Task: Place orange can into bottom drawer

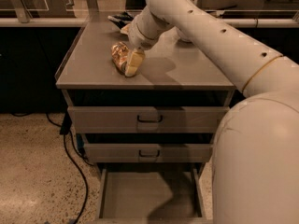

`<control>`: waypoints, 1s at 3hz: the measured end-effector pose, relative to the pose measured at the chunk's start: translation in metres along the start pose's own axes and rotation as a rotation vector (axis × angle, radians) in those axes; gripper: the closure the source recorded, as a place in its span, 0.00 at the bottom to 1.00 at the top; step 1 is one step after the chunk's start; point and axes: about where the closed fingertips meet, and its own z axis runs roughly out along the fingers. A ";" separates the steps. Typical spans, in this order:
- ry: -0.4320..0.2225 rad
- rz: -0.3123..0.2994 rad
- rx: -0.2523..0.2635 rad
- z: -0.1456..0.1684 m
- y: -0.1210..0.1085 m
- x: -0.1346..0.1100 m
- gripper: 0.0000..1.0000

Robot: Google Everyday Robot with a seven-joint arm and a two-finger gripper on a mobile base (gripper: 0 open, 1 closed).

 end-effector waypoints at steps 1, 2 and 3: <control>0.000 0.000 0.000 0.000 0.000 0.000 0.35; 0.000 0.000 0.000 0.000 0.000 0.000 0.66; 0.000 0.000 0.000 0.000 0.000 0.000 0.88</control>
Offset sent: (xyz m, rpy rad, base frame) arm 0.0000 0.0000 0.0000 0.0000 0.0000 0.0000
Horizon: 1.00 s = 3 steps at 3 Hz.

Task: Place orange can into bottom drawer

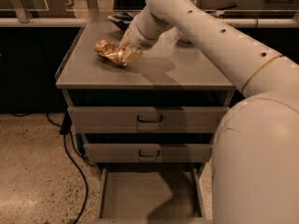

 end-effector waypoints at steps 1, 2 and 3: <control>0.000 0.000 0.000 0.000 0.000 0.000 1.00; 0.000 0.000 -0.001 0.000 0.000 0.000 1.00; 0.016 -0.013 0.005 -0.010 -0.003 -0.006 1.00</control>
Offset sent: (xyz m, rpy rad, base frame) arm 0.0000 0.0000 0.0000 0.0000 0.0000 0.0000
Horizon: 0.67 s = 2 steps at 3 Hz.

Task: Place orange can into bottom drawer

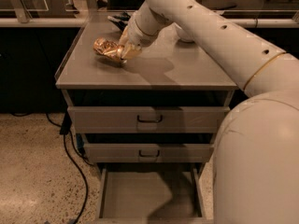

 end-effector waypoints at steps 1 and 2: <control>0.020 -0.019 0.006 -0.019 -0.005 -0.009 1.00; 0.039 -0.041 0.003 -0.043 -0.006 -0.022 1.00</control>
Offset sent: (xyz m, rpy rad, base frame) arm -0.0411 -0.0091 0.0851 -0.0837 -0.0498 0.0170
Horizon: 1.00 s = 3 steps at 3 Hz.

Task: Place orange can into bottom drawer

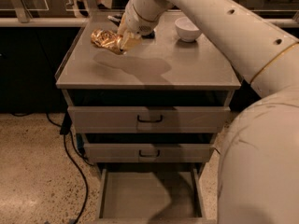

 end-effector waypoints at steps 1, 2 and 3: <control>0.022 -0.007 0.000 -0.027 0.002 -0.008 1.00; 0.043 0.010 0.010 -0.056 0.013 -0.013 1.00; 0.069 0.039 0.020 -0.085 0.031 -0.014 1.00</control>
Offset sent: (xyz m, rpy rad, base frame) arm -0.0718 -0.0380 0.0632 -0.0385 -0.0134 -0.0765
